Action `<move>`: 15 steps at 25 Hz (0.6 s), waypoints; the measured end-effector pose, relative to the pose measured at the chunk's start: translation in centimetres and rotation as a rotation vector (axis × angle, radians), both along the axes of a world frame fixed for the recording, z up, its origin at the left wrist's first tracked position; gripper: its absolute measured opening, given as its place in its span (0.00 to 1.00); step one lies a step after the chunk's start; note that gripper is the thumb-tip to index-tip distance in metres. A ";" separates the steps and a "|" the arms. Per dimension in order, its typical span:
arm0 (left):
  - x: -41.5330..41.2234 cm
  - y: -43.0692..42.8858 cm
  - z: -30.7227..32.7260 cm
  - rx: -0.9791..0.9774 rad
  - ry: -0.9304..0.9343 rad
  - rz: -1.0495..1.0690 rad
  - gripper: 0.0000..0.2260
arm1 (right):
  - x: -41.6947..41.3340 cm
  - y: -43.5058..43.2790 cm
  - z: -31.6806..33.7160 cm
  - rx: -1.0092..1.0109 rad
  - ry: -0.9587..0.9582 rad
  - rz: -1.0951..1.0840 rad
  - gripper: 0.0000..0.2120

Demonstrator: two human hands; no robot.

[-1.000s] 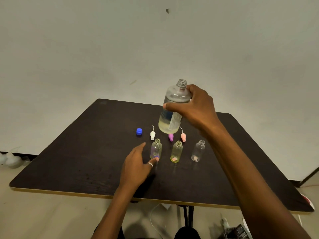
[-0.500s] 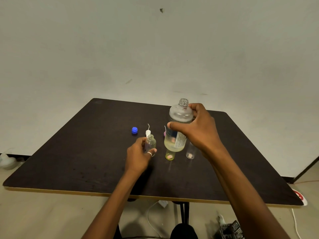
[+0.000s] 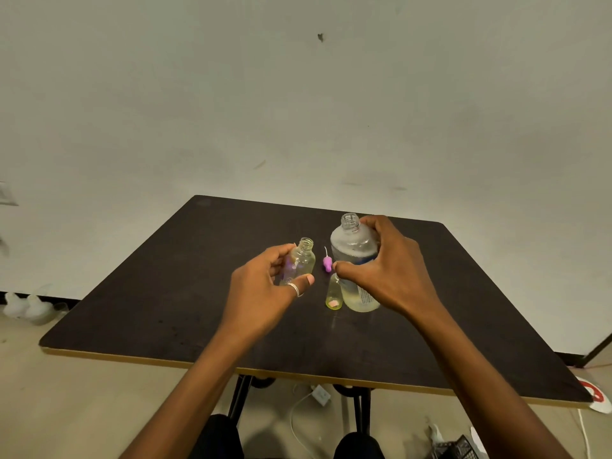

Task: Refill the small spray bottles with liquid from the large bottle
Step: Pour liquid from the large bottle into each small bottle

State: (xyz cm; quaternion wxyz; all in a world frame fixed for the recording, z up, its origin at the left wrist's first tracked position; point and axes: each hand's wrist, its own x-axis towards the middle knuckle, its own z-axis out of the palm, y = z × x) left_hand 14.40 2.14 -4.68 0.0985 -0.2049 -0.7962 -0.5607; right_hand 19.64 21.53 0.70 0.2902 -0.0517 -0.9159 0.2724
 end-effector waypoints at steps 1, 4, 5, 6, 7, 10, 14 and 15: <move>0.5 0.0 0.0 0.004 -0.010 -0.008 0.25 | 0.4 0.0 -0.1 0.037 -0.007 0.001 0.32; 1.5 -0.1 -0.3 0.032 -0.036 -0.021 0.27 | 1.6 -0.1 -0.7 0.142 -0.032 0.003 0.36; 1.6 0.0 -0.4 0.038 -0.037 -0.028 0.27 | 2.0 -0.1 -0.9 0.162 -0.040 0.001 0.36; 1.8 0.2 -0.6 0.039 -0.041 -0.038 0.27 | 2.3 -0.2 -1.2 0.173 -0.046 -0.006 0.36; 1.9 0.4 -0.8 0.039 -0.043 -0.048 0.28 | 2.6 -0.2 -1.5 0.180 -0.050 -0.015 0.36; 2.1 1.0 -1.2 0.042 -0.048 -0.079 0.27 | 3.4 -0.1 -2.6 0.211 -0.055 -0.039 0.36; 2.1 1.3 -1.6 0.026 -0.056 -0.102 0.26 | 4.2 0.2 -3.4 0.290 -0.070 -0.094 0.37; 2.1 1.3 -1.7 0.014 -0.057 -0.112 0.27 | 4.4 0.3 -3.5 0.307 -0.069 -0.108 0.37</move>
